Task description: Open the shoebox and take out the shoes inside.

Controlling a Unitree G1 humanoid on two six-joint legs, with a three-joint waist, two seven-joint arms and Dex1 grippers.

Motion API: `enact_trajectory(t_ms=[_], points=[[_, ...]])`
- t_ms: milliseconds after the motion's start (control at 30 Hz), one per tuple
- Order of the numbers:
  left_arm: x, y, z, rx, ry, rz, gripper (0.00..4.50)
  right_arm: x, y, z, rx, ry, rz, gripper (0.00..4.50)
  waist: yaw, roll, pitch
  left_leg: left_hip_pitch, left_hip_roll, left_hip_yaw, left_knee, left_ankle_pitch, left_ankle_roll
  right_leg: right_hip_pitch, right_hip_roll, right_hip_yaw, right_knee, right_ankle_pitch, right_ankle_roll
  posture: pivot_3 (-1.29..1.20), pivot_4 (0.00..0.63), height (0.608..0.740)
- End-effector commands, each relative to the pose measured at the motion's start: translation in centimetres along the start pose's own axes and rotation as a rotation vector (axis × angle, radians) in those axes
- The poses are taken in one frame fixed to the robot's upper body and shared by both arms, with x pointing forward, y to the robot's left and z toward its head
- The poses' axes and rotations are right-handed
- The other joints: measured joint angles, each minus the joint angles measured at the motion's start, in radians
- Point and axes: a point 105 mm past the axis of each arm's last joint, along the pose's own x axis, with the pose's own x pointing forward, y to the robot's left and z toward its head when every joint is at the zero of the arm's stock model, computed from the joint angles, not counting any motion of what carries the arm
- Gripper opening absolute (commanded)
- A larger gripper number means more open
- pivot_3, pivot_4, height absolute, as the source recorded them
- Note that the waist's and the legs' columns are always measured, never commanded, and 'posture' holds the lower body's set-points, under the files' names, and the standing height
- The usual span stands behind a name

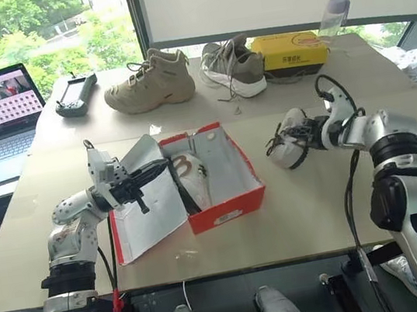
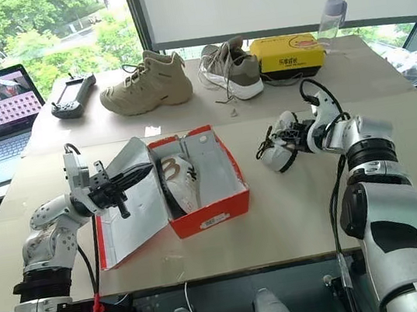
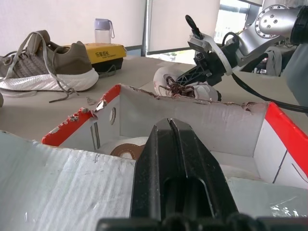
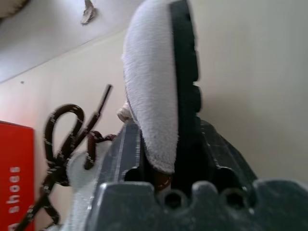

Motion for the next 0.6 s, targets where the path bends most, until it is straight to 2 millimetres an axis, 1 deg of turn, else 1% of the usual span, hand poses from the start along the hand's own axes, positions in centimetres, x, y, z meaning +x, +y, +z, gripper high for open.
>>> enact_trajectory(t_ms=[33,67,167,233,300,400,433,467,500,533,600], points=[[-0.3,0.0,0.8,0.031,-0.003,0.001,0.0,-0.9,-4.3,-1.7,-0.207,0.083,-0.195,3.06,0.001,-0.001,-0.001,0.0,0.0,0.0,0.001,0.0,0.0,0.0,0.0,0.0,0.0,0.0,0.0,0.0,0.15,0.712],[-0.4,0.0,0.8,0.03,-0.001,0.001,0.0,-1.1,-4.7,-1.6,-0.237,0.09,-0.208,3.39,0.001,-0.002,-0.001,0.0,-0.001,0.0,0.001,0.0,0.0,0.001,0.0,0.001,-0.001,0.0,0.0,0.0,0.15,0.712],[-0.5,0.0,0.8,0.03,0.001,0.001,0.0,-1.7,-5.5,-1.2,-0.301,0.094,-0.239,3.39,-0.002,-0.003,-0.002,0.0,-0.001,0.001,0.001,0.0,0.0,0.001,0.0,0.003,-0.001,0.0,-0.001,0.0,0.15,0.712],[-0.5,0.0,0.9,0.03,0.001,0.001,0.0,-2.2,-6.0,-0.5,-0.358,0.084,-0.27,3.39,-0.002,-0.003,-0.002,0.0,-0.001,0.001,0.0,0.0,0.0,0.0,0.0,0.003,-0.001,0.001,0.001,0.0,0.15,0.712],[-0.5,0.0,0.9,0.029,-0.001,0.0,0.0,-2.4,-5.7,0.3,-0.35,0.057,-0.254,3.39,0.004,-0.003,-0.002,0.0,-0.001,0.001,-0.001,0.0,0.0,0.0,0.0,0.003,-0.001,0.001,0.001,0.0,0.15,0.712],[-0.5,-0.1,1.1,0.029,-0.009,-0.005,0.0,-3.0,-4.5,2.6,-0.363,-0.009,-0.214,3.39,0.014,-0.003,-0.002,-0.001,-0.001,0.001,0.0,0.0,0.0,0.0,0.0,0.002,-0.002,0.001,0.001,0.0,0.15,0.712],[-0.6,-0.1,1.3,0.035,-0.014,-0.002,0.0,-3.7,-3.8,4.5,-0.378,-0.075,-0.202,3.39,0.016,-0.003,-0.002,-0.001,-0.001,0.001,0.0,0.0,0.0,-0.001,0.0,0.003,-0.002,0.001,0.001,0.0,0.15,0.712],[-0.6,-0.1,1.4,0.039,-0.018,0.0,0.0,-4.2,-3.4,5.7,-0.387,-0.12,-0.195,3.39,0.018,-0.002,-0.001,-0.001,-0.001,0.001,0.0,0.0,0.0,-0.001,0.0,0.003,-0.001,0.001,0.001,0.0,0.15,0.712],[-0.7,-0.2,1.7,0.044,-0.022,-0.001,0.0,-5.1,-2.5,7.0,-0.396,-0.156,-0.167,3.39,0.019,0.0,0.0,-0.001,-0.001,0.002,0.0,0.0,0.0,-0.002,0.0,0.003,-0.001,0.001,0.001,0.0,0.15,0.712],[-0.8,-0.3,1.9,0.047,-0.025,-0.003,0.0,-5.8,-1.8,7.7,-0.403,-0.176,-0.147,3.39,0.021,0.002,0.002,-0.002,-0.001,0.002,-0.001,0.0,0.0,-0.003,0.0,0.004,-0.001,0.001,0.001,0.0,0.15,0.712],[-1.0,-0.4,2.2,0.058,-0.028,-0.001,0.0,-7.5,0.4,9.3,-0.39,-0.218,-0.058,3.39,0.022,0.006,0.004,-0.004,-0.001,0.002,-0.001,0.0,0.0,-0.005,0.0,0.004,-0.001,0.001,0.001,0.0,0.15,0.712]])
